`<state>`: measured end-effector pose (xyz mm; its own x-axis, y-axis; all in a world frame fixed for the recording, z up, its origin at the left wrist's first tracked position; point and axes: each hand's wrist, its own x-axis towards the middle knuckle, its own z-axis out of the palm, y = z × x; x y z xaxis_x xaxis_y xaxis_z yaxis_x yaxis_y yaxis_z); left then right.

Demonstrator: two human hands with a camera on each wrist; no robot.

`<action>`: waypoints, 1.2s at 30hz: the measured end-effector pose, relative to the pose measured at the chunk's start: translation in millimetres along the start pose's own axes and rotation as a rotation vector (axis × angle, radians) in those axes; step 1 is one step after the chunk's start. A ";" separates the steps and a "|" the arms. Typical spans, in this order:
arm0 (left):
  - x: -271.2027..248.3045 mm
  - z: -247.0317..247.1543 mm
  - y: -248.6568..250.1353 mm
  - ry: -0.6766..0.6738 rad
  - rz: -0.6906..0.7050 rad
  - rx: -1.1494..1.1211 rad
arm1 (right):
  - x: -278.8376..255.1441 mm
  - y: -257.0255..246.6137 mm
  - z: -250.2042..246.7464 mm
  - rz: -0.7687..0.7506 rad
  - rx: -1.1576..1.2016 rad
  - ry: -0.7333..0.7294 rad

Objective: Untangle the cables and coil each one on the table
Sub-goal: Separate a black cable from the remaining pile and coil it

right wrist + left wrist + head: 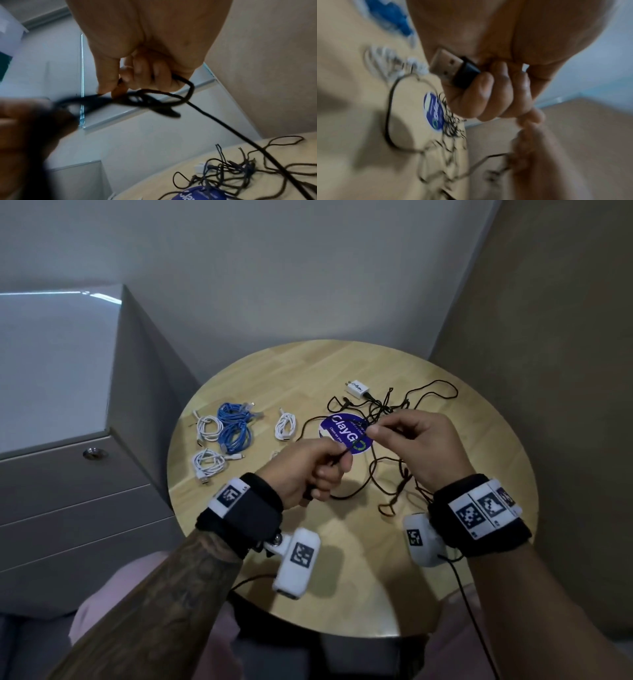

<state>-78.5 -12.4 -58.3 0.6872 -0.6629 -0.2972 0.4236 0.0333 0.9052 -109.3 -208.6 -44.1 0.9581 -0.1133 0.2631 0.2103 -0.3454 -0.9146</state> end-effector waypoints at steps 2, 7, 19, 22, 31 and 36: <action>-4.2 -4.6 6.6 -0.109 0.048 -0.217 | -1.0 8.2 2.6 0.023 -0.016 -0.044; -3.5 -14.8 10.0 -0.040 0.274 -0.624 | -16.2 20.0 34.8 0.167 -0.127 -0.432; 5.7 -33.9 1.5 0.335 0.483 -0.722 | -34.6 -4.3 46.5 0.194 -0.259 -0.669; 6.6 -29.3 -1.2 0.340 0.492 -0.575 | -36.5 -8.0 43.3 0.220 -0.179 -0.667; 3.2 -5.4 -15.3 0.167 0.352 0.651 | -18.4 -6.4 5.6 0.093 -0.194 -0.411; 2.6 -24.0 -6.5 0.347 0.351 0.784 | -12.9 -3.8 -3.9 0.203 -0.181 -0.381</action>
<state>-65.3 3.6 -72.2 0.8925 -0.4451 0.0731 -0.2755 -0.4096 0.8697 -123.2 -209.4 -42.9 0.9866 0.1433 -0.0784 0.0063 -0.5125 -0.8586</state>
